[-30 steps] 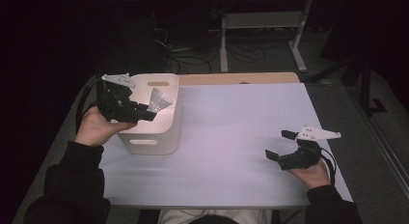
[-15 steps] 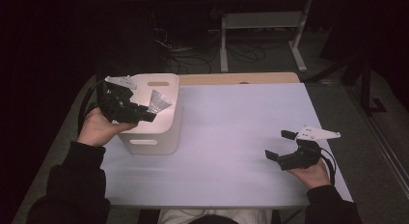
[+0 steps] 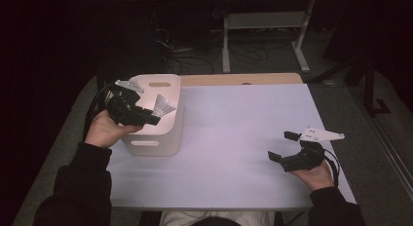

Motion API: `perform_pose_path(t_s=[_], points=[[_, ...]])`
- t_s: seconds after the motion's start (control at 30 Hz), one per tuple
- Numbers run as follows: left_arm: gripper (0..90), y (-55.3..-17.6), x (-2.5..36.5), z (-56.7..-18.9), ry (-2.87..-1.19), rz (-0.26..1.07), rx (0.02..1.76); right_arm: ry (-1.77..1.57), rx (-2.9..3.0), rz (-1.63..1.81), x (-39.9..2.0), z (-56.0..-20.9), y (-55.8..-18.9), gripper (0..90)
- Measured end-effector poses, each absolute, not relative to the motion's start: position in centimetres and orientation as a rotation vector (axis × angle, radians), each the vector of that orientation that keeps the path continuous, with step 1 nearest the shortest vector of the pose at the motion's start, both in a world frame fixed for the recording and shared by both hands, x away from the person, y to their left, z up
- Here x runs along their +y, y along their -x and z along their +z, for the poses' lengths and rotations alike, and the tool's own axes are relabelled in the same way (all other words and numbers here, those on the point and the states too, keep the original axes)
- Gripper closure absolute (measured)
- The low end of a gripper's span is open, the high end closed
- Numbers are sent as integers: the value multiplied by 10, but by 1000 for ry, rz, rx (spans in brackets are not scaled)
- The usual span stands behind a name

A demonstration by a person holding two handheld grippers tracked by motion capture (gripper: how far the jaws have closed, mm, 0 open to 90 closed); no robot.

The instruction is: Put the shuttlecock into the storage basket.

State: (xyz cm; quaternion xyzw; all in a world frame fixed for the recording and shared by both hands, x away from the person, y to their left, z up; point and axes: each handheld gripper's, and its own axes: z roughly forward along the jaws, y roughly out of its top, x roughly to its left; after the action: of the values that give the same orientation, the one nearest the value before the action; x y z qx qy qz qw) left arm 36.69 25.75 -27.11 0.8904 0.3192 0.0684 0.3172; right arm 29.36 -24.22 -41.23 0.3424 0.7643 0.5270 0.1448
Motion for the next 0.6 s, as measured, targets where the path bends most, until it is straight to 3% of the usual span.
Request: perform_pose_path(t_s=[0.6], points=[[656,-372,264,-284,-2363,174,901,-985,2204,1515,-242,-413,-294,0]])
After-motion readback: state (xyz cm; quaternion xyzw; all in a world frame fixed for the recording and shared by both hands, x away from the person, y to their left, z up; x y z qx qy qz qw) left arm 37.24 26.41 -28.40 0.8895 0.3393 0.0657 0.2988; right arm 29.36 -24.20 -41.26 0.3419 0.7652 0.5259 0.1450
